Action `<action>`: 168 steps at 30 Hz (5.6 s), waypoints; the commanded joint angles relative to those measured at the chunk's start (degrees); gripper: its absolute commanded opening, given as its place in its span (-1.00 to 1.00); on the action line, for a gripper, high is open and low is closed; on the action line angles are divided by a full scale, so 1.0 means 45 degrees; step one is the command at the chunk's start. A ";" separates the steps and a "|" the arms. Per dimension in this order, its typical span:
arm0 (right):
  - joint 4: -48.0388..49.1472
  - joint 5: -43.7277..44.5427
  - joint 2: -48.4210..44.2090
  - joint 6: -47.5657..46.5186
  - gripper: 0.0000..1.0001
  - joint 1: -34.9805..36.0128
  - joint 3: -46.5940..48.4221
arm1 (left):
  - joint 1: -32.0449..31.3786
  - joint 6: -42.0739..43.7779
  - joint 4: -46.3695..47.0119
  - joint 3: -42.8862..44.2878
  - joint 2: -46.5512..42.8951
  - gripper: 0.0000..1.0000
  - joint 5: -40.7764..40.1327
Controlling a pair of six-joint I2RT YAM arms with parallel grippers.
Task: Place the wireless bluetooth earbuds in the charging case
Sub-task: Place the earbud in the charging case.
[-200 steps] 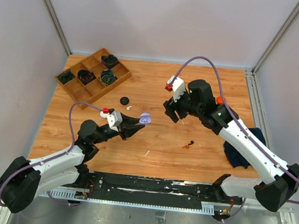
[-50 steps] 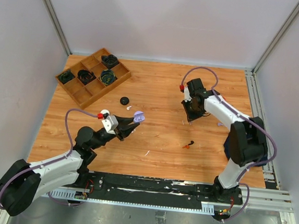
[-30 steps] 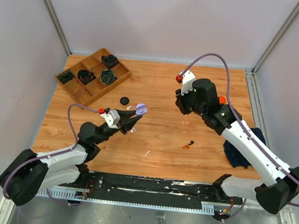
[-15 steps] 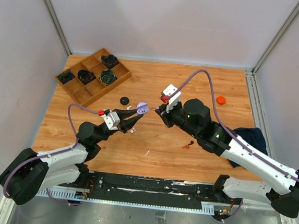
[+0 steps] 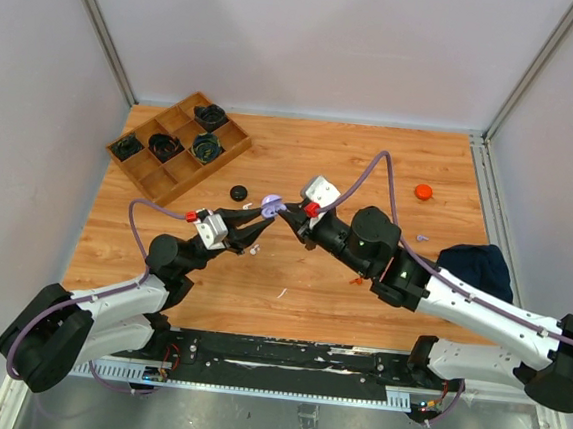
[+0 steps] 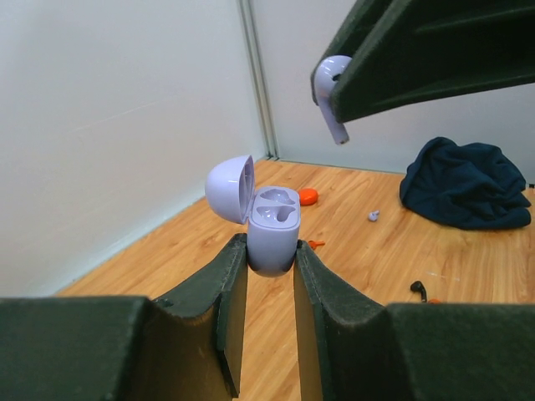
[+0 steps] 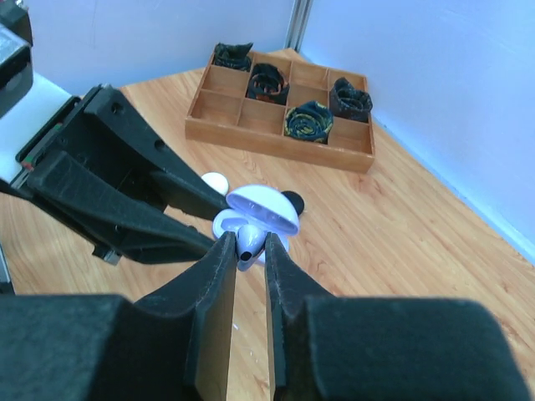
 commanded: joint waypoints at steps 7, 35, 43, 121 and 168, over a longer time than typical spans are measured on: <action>0.1873 0.0214 0.0567 -0.0338 -0.75 0.0391 -0.0262 | -0.0087 -0.0142 0.0823 0.0362 0.0072 -1.00 0.0536; 0.2466 0.0549 0.0925 -0.0233 -0.75 0.0472 -0.0642 | -0.0087 -0.0753 0.1408 0.0231 0.0106 -0.99 0.0419; 0.2702 0.0712 0.1030 -0.0288 -0.76 0.0472 -0.0607 | -0.0087 -0.0851 0.1367 0.0291 0.0225 -0.99 0.0714; 0.2156 0.1166 0.1241 0.0021 -0.25 0.0511 -0.0953 | -0.0087 -0.2561 0.1657 0.0070 0.0265 -0.99 -0.0220; 0.0372 0.2498 0.0077 -0.1769 0.25 -0.0209 -0.0365 | -0.0087 -0.2581 0.1325 0.0061 0.0394 -1.00 0.1026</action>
